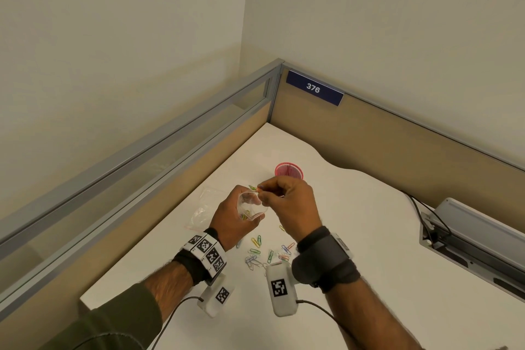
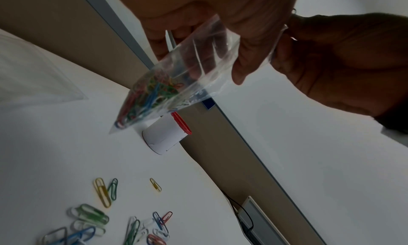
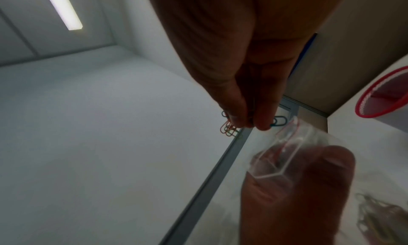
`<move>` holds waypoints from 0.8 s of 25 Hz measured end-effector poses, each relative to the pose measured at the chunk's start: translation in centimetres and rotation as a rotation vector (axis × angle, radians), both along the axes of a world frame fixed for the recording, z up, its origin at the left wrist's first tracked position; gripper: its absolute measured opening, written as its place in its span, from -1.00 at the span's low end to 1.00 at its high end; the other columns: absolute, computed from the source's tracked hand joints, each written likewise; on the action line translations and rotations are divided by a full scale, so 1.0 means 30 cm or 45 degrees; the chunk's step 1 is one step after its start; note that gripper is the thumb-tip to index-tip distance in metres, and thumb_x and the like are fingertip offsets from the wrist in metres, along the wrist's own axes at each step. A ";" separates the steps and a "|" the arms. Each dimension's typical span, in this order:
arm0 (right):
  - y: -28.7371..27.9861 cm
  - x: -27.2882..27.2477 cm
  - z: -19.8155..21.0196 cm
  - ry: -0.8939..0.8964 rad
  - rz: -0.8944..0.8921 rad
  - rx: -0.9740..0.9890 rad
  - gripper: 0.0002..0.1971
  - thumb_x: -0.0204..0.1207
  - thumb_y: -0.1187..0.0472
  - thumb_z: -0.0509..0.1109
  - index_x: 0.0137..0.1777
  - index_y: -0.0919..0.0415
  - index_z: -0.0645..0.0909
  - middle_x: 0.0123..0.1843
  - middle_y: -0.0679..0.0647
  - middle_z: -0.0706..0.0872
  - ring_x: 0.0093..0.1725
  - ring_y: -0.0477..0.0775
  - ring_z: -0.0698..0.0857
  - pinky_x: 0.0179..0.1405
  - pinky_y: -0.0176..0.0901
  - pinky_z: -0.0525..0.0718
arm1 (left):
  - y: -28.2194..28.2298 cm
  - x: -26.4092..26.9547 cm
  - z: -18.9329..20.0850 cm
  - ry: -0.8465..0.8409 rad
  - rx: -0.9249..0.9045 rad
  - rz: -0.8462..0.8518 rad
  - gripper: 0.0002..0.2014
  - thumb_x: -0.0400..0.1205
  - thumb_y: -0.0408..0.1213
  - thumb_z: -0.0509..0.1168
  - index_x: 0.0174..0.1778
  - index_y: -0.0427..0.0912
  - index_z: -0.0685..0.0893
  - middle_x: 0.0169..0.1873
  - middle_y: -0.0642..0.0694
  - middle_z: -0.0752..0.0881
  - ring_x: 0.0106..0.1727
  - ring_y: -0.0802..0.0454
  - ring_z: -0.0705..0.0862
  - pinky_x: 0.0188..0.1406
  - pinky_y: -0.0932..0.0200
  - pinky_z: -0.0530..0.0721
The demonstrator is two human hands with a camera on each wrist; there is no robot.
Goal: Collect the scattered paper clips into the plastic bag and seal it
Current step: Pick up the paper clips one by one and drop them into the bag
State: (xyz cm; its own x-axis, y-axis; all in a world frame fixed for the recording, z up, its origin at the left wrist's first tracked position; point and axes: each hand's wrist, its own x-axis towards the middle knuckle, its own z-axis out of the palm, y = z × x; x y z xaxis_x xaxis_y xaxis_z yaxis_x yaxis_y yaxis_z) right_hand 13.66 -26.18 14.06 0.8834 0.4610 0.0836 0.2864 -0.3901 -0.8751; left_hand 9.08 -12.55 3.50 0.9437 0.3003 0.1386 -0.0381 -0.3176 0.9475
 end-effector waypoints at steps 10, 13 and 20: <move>0.004 0.006 0.010 -0.095 0.046 -0.127 -0.85 0.55 0.35 0.38 -0.02 0.13 0.74 -0.11 -0.02 0.78 -0.17 -0.06 0.78 -0.05 -0.25 0.79 | 0.005 -0.005 -0.008 0.010 -0.017 0.000 -0.58 0.48 -0.29 0.56 0.15 -0.03 0.52 0.00 0.22 0.70 0.11 0.43 0.65 0.00 0.63 0.57; -0.003 -0.004 0.016 -0.082 0.185 -0.133 -0.83 0.56 0.39 0.35 -0.01 0.18 0.74 -0.12 -0.01 0.80 -0.21 -0.06 0.79 -0.15 -0.24 0.81 | -0.002 -0.003 -0.016 0.004 -0.038 -0.010 -0.57 0.48 -0.31 0.56 0.16 -0.02 0.52 0.01 0.20 0.70 0.12 0.38 0.68 0.03 0.54 0.61; -0.117 0.165 -0.185 -0.138 -0.211 -0.332 -0.79 0.56 0.36 0.31 0.04 0.18 0.76 -0.02 0.04 0.80 -0.05 0.03 0.75 0.08 -0.22 0.71 | 0.047 -0.006 0.003 -0.054 -0.135 0.016 -0.61 0.46 -0.39 0.56 0.10 -0.09 0.56 0.03 0.02 0.75 0.18 0.10 0.71 0.23 0.25 0.66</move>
